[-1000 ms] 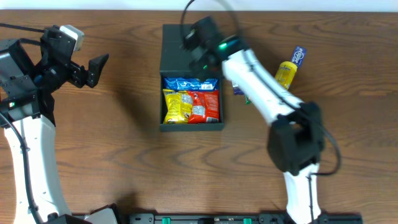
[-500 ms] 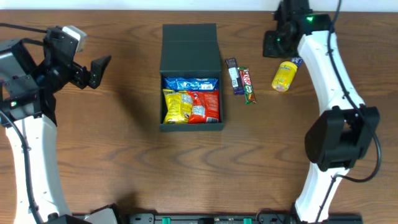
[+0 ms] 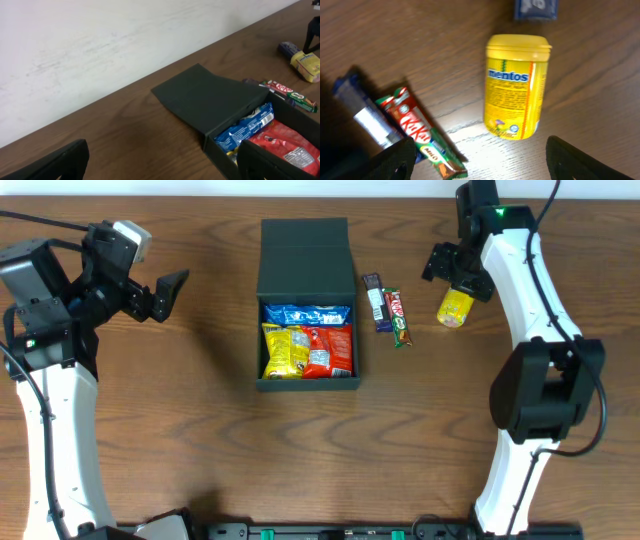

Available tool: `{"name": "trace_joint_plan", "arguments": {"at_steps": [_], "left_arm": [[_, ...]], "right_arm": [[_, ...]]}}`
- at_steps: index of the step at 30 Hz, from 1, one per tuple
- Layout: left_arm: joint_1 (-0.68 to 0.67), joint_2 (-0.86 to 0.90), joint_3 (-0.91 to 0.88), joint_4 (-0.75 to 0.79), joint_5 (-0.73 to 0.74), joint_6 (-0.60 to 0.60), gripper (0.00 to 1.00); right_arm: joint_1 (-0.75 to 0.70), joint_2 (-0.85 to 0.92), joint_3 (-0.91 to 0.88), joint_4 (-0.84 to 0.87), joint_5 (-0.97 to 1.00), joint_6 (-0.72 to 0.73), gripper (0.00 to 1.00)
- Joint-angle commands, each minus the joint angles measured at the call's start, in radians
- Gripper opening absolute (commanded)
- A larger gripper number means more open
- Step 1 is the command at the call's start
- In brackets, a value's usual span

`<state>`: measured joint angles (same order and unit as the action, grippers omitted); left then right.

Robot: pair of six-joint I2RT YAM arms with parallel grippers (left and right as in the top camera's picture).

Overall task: Pack container
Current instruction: 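Move the right gripper to the yellow Mentos bottle and grasp it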

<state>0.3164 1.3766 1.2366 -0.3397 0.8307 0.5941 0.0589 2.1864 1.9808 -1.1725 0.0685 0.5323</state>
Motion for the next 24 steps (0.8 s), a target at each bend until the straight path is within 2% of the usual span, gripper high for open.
{"name": "trace_joint_plan", "arguments": {"at_steps": [1, 18, 21, 24], "left_arm": [[-0.005, 0.009, 0.006, 0.000, -0.003, -0.015, 0.95], [-0.005, 0.009, 0.006, 0.000, -0.003, -0.015, 0.95], [-0.005, 0.009, 0.006, 0.000, -0.003, -0.014, 0.95], [-0.005, 0.009, 0.006, 0.000, -0.003, -0.014, 0.95]], "right_arm": [[-0.025, 0.050, 0.000, -0.012, 0.033, 0.090, 0.84], [-0.065, 0.192, -0.001, 0.006, 0.009, 0.102, 0.85], [-0.067, 0.213, -0.001, 0.007, 0.009, 0.102, 0.82], [-0.067, 0.221, -0.001, 0.010, 0.009, 0.099, 0.70]]}}
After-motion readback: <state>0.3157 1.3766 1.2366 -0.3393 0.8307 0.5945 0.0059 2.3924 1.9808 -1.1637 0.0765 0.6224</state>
